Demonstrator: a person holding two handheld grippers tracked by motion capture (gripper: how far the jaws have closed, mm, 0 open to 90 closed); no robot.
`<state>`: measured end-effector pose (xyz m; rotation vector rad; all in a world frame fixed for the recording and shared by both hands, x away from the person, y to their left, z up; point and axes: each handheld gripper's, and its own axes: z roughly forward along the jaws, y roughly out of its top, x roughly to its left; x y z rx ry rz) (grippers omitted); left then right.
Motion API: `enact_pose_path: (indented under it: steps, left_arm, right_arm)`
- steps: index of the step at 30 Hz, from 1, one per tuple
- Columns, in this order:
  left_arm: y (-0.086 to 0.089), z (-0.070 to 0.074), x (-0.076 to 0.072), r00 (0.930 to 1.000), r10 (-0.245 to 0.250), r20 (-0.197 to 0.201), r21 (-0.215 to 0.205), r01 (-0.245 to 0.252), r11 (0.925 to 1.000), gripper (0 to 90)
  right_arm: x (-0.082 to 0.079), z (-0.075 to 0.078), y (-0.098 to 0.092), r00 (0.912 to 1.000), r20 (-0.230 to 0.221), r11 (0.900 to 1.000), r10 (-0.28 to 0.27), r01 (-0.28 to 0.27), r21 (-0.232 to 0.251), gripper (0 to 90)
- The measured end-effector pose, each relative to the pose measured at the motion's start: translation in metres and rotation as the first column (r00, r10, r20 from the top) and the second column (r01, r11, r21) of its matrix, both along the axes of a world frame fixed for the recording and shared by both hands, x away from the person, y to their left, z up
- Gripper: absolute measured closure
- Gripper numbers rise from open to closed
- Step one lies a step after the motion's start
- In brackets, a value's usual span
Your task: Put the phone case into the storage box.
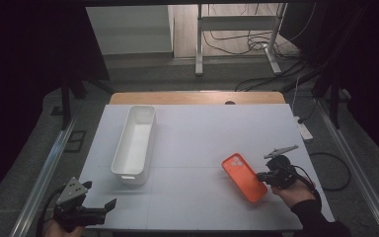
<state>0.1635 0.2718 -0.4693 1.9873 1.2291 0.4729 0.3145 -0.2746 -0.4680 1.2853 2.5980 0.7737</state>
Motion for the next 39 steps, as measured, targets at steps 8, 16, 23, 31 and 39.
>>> enact_pose_path:
  steps: [8,16,23,31,39]
  left_arm:
    - [-0.002,0.000,0.000,1.0000,-0.010,0.003,0.017,0.009,0.9998,0.0]
    - [-0.001,0.000,0.000,1.0000,0.009,0.002,0.014,-0.009,0.9999,0.2]
    - [-0.002,0.001,0.001,0.9995,0.029,-0.013,0.023,-0.029,0.9993,0.0]
    - [-0.004,0.003,0.002,0.9999,0.014,-0.005,-0.009,-0.015,0.9999,0.0]
    - [-0.016,0.007,0.004,0.9984,-0.052,0.023,-0.017,0.052,0.9985,0.0]
  right_arm:
    - [-0.002,0.011,0.001,0.9981,0.061,0.999,-0.003,0.000,0.048,88.6]
    - [-0.003,0.017,0.003,0.9957,0.092,0.996,-0.007,-0.001,0.088,88.6]
    - [-0.005,0.022,0.006,0.9924,0.123,0.994,-0.007,-0.007,0.112,88.6]
    - [-0.005,0.027,0.008,0.9899,0.142,0.990,-0.009,-0.010,0.137,88.6]
    - [-0.006,0.030,0.011,0.9875,0.157,0.987,-0.012,-0.014,0.162,88.6]
